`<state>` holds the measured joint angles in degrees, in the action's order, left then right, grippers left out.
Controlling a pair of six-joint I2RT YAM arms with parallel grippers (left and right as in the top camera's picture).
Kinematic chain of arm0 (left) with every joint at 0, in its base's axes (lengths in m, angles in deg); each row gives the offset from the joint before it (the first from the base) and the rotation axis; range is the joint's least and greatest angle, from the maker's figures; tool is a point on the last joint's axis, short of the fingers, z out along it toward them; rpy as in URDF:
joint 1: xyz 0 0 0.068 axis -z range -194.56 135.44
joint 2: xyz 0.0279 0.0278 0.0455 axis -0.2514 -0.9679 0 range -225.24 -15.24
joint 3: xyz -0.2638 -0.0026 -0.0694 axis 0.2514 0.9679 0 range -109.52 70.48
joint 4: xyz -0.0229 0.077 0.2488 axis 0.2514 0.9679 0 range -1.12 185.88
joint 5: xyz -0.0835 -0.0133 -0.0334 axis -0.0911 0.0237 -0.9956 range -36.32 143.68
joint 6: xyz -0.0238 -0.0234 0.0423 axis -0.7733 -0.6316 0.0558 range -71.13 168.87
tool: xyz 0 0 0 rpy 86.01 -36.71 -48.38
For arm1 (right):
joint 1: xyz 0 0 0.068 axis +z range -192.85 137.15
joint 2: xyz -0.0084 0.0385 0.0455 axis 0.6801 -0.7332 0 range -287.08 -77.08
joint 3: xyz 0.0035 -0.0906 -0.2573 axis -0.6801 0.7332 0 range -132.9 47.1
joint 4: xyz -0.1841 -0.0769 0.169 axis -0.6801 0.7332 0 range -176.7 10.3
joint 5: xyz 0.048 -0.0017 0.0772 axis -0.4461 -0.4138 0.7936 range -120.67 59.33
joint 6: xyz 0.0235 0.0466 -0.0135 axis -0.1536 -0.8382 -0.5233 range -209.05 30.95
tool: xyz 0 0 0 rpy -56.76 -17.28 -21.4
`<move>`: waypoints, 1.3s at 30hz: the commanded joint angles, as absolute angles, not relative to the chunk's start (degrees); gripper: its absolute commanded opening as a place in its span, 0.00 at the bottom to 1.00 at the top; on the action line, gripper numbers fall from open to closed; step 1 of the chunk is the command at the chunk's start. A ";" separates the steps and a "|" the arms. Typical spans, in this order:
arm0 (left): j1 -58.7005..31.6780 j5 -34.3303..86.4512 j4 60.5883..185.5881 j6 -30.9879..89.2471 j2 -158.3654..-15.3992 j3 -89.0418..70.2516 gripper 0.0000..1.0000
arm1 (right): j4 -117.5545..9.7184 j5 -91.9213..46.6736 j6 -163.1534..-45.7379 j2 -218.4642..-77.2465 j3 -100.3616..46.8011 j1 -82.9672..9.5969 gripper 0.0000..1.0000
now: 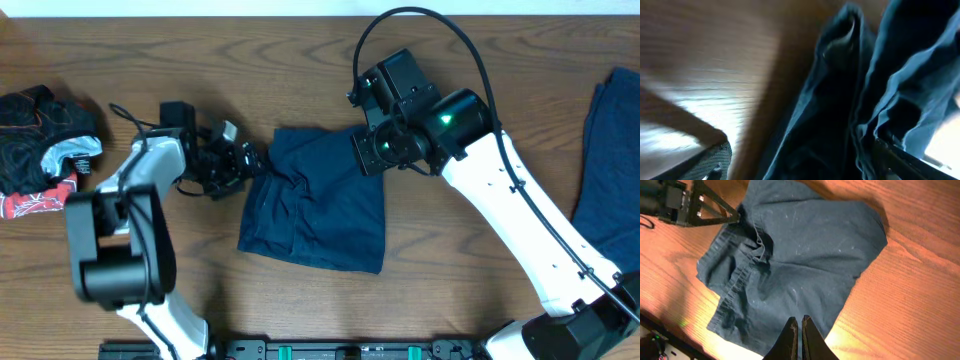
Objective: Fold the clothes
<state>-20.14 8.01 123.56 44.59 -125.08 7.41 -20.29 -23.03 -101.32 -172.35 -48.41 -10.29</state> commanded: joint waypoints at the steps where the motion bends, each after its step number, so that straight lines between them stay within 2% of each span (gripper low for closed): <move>1: -20.45 1.03 124.78 53.29 -128.51 7.37 0.91 | -19.53 -23.84 -100.10 -172.65 -48.25 -11.01 0.04; 10: -20.43 -6.22 132.30 68.50 -133.01 7.37 0.90 | -16.84 -24.21 -101.23 -173.15 -47.01 -11.01 0.04; 21: -20.36 -17.52 131.23 71.13 -133.01 7.35 0.90 | -18.21 -23.05 -101.21 -183.71 -44.98 -10.80 0.01; 39: -20.21 -15.71 133.24 71.08 -133.01 7.35 0.90 | -26.32 -13.06 -101.25 -203.43 -44.98 -3.63 0.01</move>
<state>-20.45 -15.53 132.41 69.95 -132.25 6.87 -25.80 -15.57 -100.99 -201.42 -45.35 -5.66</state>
